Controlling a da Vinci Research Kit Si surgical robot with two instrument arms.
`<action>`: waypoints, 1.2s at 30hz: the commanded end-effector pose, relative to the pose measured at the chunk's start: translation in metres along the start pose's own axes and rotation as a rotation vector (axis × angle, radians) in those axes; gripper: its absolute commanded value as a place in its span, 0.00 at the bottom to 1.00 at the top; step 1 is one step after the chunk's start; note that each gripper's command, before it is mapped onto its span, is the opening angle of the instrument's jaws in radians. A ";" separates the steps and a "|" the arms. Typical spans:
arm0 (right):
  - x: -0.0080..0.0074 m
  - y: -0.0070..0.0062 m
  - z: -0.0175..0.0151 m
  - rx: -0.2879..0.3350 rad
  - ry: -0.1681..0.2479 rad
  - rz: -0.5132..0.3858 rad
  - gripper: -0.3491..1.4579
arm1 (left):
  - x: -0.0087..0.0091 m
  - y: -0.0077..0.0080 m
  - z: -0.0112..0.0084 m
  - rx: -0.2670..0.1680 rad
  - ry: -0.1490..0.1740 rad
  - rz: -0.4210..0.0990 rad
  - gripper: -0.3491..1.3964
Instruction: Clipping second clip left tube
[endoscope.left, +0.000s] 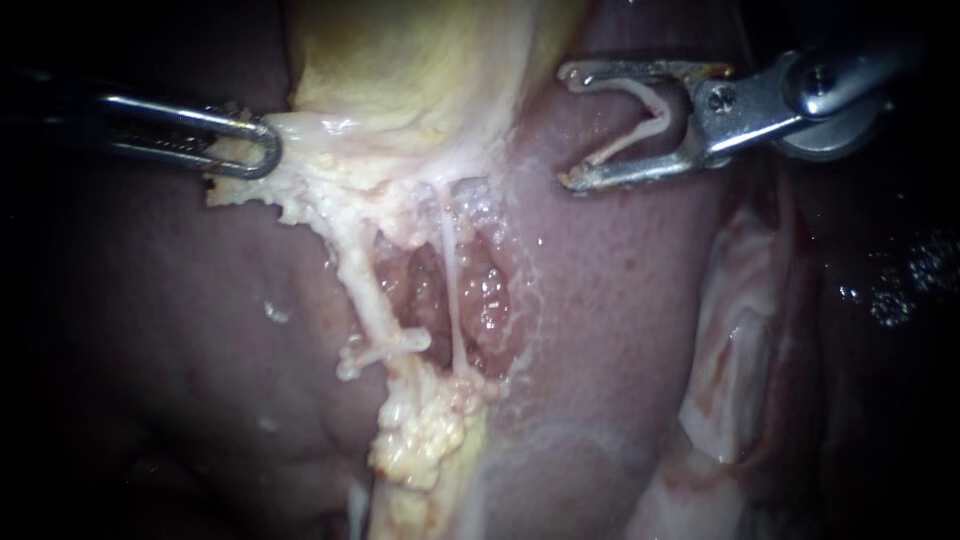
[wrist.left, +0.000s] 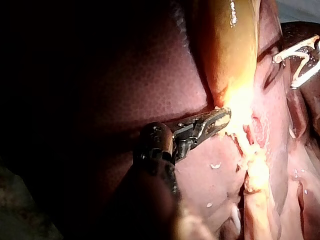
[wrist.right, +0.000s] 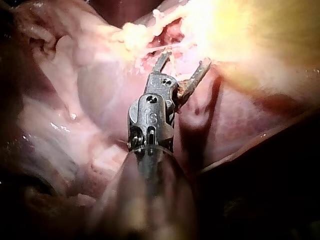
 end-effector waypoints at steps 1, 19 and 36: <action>0.0000 -0.0005 0.0004 0.016 0.027 0.046 0.46 | 0.0000 0.0000 0.0000 0.001 0.000 0.000 0.00; -0.0061 -0.0071 0.0106 0.252 0.140 0.377 0.45 | -0.0002 -0.0001 0.0004 0.004 0.002 0.001 0.00; -0.0133 -0.0067 0.0157 0.258 0.121 0.418 0.46 | -0.0004 0.0001 0.0007 0.006 0.004 0.001 0.00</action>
